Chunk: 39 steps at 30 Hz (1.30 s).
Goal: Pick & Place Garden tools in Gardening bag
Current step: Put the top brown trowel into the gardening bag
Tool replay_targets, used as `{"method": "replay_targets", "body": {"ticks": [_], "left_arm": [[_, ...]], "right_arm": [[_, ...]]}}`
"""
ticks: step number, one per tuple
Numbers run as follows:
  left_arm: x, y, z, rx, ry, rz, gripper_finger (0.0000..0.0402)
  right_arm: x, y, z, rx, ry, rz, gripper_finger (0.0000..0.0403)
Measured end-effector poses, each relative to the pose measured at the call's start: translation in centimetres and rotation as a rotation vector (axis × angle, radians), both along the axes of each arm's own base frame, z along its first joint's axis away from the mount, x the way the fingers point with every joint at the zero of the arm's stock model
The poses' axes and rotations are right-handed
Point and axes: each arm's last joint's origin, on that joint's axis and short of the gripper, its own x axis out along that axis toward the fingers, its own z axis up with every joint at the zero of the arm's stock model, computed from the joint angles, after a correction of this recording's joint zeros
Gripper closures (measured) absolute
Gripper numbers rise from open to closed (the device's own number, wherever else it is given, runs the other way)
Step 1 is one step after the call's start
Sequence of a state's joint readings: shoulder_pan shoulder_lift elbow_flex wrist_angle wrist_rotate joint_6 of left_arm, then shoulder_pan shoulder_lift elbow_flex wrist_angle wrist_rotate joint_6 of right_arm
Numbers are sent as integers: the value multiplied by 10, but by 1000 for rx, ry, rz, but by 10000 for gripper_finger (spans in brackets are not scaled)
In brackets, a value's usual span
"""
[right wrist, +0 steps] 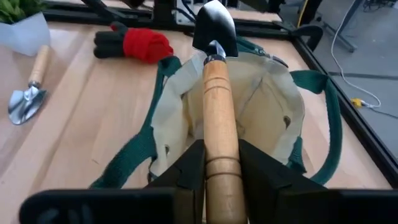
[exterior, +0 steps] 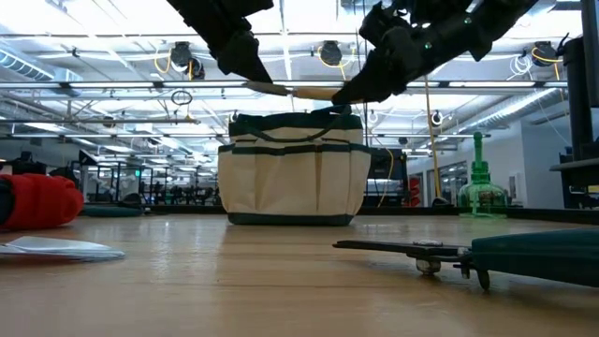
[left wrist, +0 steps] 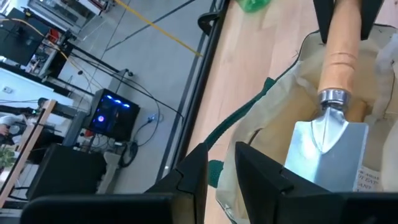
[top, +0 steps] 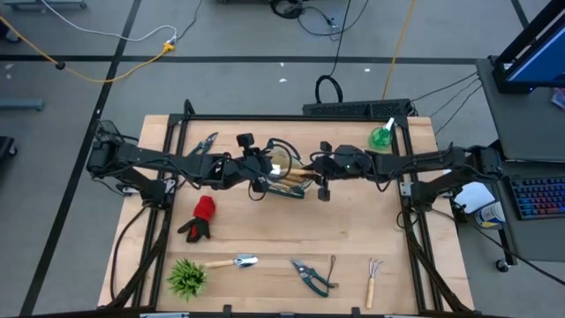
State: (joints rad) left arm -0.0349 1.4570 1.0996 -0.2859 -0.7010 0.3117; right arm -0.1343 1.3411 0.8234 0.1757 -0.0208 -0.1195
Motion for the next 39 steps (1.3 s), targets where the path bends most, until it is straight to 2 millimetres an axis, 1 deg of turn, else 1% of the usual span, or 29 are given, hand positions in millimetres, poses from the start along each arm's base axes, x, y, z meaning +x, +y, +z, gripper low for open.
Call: {"method": "replay_targets", "body": {"ticks": [3, 5, 9, 11, 13, 16, 20, 23, 27, 32, 35, 39], "left_arm": [[0, 0, 0, 16, 11, -2, 314], [0, 1, 0, 31, 13, 13, 314], [-1, 2, 1, 51, 15, 36, 314], [-3, 2, 4, 55, 10, 42, 314], [-6, 2, 8, 56, -6, 45, 314], [-10, 2, 12, 46, -20, 51, 314], [-16, 2, 17, 27, -35, 63, 314], [-18, 2, 16, 19, -27, 69, 314], [-19, 2, 15, 6, -20, 74, 314], [-19, 2, 15, 2, -21, 69, 314], [-19, 2, 15, 2, -21, 70, 314], [-19, 2, 15, 1, -21, 70, 314]], "right_arm": [[4, -1, 11, -17, 21, 3, 334], [11, -1, 18, -41, 31, -15, 335], [22, -1, 21, -47, 112, -37, 338], [30, -2, 16, -33, 152, -42, 336], [33, -3, 4, -26, 223, -41, 334], [41, -4, -5, -34, 246, -34, 334], [42, -9, -11, -11, 276, -63, 336], [39, -13, -14, 23, 309, -95, 334], [35, -13, -18, 39, 361, -104, 334], [35, -12, -18, 6, 378, -70, 334], [34, -12, -20, -59, 403, -21, 327], [33, -11, -20, -132, 423, 35, 329]]}}
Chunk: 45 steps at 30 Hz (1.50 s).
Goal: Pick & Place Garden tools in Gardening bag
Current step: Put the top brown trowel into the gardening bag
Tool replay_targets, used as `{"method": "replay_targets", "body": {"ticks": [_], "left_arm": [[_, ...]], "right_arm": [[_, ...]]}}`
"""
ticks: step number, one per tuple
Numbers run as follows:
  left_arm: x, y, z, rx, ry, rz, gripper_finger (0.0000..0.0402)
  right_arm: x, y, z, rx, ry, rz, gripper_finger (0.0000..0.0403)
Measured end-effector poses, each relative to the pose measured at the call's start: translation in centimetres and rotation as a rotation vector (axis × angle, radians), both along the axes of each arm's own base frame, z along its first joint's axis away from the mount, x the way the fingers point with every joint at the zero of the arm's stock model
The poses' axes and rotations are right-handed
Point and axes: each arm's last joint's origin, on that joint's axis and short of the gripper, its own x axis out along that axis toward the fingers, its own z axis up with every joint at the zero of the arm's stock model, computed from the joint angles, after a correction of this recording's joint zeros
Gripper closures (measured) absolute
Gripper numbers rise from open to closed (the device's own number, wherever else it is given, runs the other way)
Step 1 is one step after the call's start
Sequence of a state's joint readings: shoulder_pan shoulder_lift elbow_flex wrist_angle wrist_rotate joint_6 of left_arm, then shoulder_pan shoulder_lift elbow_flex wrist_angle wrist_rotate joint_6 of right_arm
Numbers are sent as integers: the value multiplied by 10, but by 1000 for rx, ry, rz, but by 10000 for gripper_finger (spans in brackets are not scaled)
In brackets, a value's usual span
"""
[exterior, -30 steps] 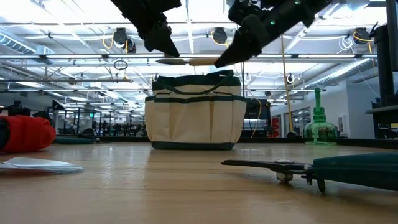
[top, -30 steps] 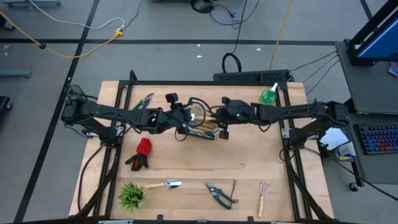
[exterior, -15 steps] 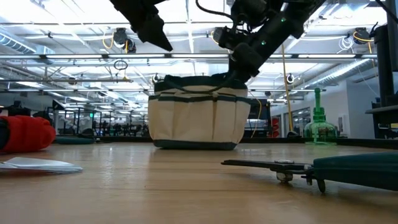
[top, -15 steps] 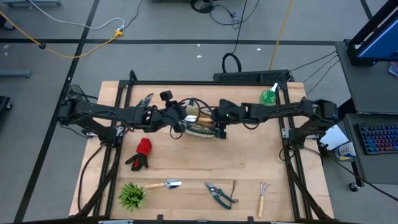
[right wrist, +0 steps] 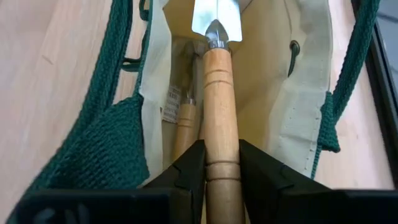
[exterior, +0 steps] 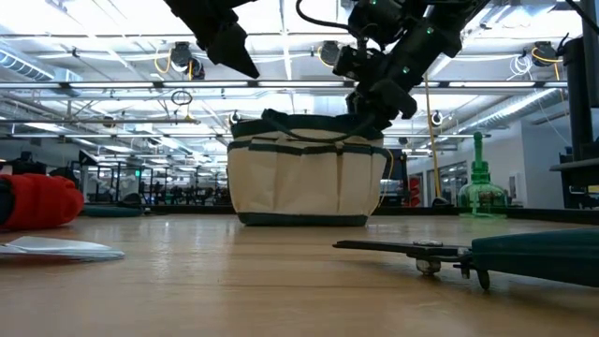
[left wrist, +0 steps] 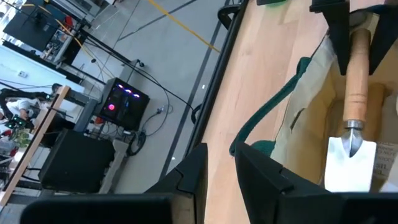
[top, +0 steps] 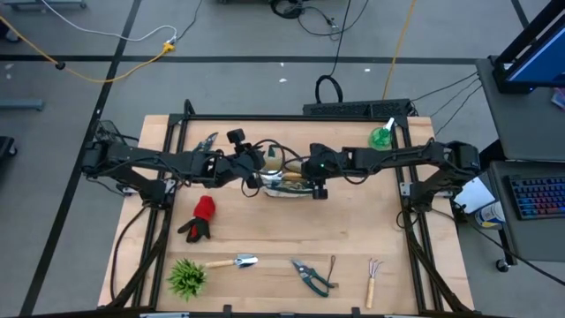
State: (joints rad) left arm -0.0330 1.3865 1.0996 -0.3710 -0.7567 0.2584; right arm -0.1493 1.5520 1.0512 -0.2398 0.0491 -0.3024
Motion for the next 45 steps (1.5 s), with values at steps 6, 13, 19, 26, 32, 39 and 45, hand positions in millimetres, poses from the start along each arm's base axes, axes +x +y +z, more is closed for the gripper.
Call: {"method": "replay_targets", "body": {"ticks": [6, 13, 19, 26, 32, 39, 45], "left_arm": [[0, 0, 0, -1, -1, 1, 314], [0, 0, 0, -1, -2, 1, 314], [0, 0, 0, -1, -2, 1, 314], [0, 0, 0, -2, -2, 1, 314], [0, 0, 0, -3, 0, 3, 314], [0, 0, 0, -2, 3, 1, 314], [0, 0, -1, -3, 5, 2, 314]], "right_arm": [[-1, 0, -1, -93, 28, 105, 328], [-3, 1, -3, -117, 65, 142, 320], [-1, 2, -6, -57, 61, 184, 326], [8, 0, -29, -66, 122, 209, 324], [9, 1, -34, -76, 137, 240, 325], [9, -2, -35, -60, 137, 214, 301], [9, -2, -34, -67, 134, 220, 264]]}}
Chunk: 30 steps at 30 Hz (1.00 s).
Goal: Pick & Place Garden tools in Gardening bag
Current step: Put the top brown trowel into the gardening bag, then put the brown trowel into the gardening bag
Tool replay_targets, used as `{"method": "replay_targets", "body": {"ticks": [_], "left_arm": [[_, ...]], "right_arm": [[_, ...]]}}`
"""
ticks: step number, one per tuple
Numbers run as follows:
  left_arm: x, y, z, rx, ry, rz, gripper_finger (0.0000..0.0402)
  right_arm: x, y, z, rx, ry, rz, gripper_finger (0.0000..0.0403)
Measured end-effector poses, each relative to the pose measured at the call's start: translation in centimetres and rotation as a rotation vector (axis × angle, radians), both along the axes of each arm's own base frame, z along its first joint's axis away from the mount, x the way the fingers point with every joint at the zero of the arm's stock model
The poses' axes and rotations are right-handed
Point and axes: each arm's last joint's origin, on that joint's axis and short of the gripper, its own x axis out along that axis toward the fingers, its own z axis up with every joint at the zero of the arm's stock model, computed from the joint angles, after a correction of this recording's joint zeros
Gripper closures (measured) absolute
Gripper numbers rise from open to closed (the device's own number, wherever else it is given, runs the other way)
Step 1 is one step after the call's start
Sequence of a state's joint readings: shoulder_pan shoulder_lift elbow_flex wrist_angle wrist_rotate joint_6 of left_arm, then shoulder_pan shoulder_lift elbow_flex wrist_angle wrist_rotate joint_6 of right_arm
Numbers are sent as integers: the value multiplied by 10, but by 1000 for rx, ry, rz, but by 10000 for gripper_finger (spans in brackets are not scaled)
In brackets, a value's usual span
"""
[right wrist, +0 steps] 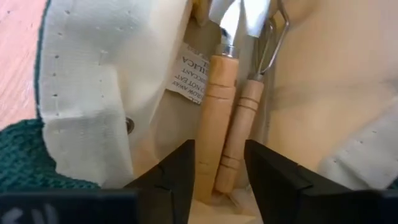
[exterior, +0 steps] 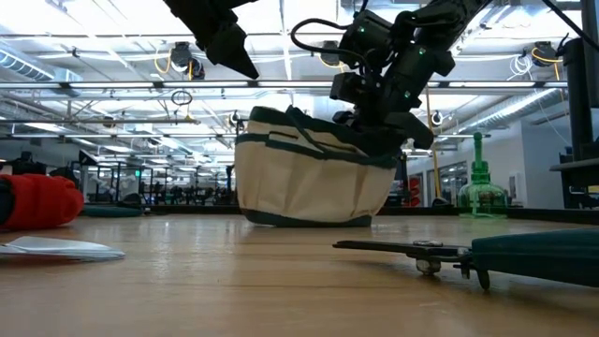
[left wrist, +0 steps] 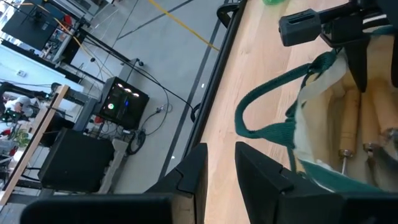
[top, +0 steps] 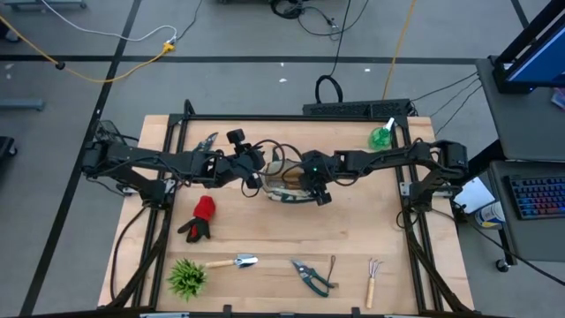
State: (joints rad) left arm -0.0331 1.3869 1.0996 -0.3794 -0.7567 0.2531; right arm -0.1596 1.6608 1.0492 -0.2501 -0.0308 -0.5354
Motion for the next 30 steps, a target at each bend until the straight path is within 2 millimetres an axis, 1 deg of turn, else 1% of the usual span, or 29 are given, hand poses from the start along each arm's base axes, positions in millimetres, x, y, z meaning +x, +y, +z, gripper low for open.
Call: {"method": "replay_targets", "body": {"ticks": [5, 10, 16, 21, 30], "left_arm": [[0, 0, 0, 0, 0, 0, 314], [-1, 0, -1, -2, 13, 2, 314], [-5, 0, -6, -55, 23, 42, 314], [-6, -2, -10, -151, 49, -10, 314], [-5, -9, -14, -391, 39, -142, 314]], "right_arm": [[1, 0, 1, 17, -12, -27, 239], [-2, 4, 11, 14, -43, -21, 232], [-10, 6, 30, 12, -89, -23, 231], [-14, 6, 40, 14, -129, -29, 231], [-13, 8, 40, 19, -127, -29, 235]]}}
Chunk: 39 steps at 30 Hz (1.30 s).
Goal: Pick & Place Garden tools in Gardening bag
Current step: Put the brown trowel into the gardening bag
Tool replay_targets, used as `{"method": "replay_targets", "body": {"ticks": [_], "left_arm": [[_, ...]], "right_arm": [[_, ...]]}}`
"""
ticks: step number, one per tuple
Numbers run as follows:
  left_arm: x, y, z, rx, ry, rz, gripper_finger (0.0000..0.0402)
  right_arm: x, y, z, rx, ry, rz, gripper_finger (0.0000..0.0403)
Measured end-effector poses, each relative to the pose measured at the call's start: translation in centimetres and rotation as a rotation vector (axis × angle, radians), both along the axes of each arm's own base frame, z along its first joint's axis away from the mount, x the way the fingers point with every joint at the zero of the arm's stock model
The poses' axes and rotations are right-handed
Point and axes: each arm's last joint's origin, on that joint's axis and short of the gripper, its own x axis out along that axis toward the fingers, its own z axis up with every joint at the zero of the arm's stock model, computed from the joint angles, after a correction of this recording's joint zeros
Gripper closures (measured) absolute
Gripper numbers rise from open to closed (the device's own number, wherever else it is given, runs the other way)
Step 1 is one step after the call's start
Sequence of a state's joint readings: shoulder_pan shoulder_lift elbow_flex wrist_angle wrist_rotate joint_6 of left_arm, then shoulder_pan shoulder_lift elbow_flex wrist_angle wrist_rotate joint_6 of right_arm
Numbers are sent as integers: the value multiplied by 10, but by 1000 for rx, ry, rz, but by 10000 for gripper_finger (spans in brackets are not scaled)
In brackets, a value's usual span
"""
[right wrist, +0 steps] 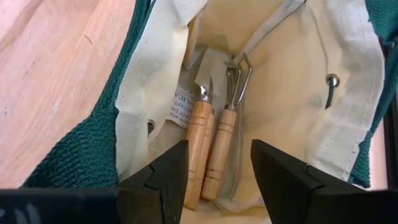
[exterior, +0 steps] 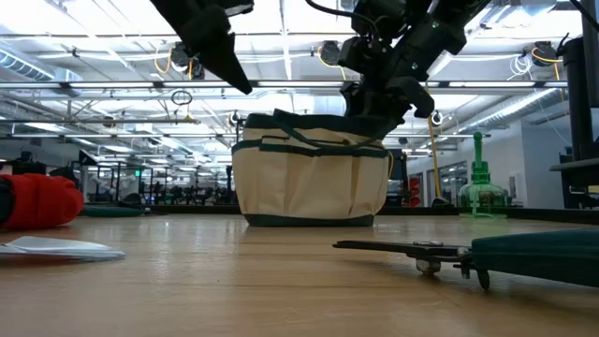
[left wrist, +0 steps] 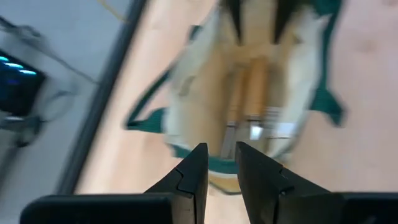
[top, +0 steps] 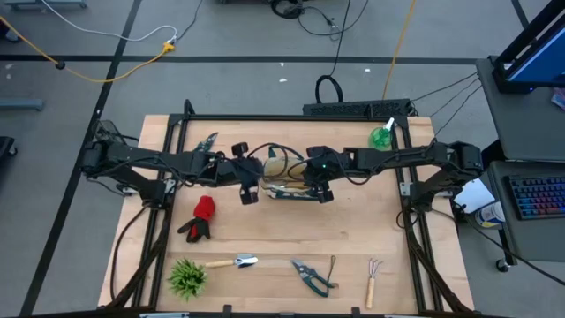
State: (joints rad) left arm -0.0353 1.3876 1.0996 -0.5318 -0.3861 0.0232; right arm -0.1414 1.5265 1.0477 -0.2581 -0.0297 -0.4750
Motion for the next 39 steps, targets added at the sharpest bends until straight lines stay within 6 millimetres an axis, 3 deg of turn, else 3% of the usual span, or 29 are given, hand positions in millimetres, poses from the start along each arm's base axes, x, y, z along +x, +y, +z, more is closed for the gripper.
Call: {"method": "replay_targets", "body": {"ticks": [6, 13, 28, 39], "left_arm": [[-2, -6, -4, -178, 30, -68, 314], [-7, -19, -7, -290, 52, -15, 314], [-17, -78, -8, -478, 35, 5, 314], [-20, -121, -30, -686, 150, 78, 314]], "right_arm": [[-3, 8, 10, 2, -36, 18, 238], [-12, 23, 30, 2, -102, 56, 240], [-17, 32, 41, -2, -140, 85, 243], [-16, 31, 41, -47, -146, 125, 243]]}}
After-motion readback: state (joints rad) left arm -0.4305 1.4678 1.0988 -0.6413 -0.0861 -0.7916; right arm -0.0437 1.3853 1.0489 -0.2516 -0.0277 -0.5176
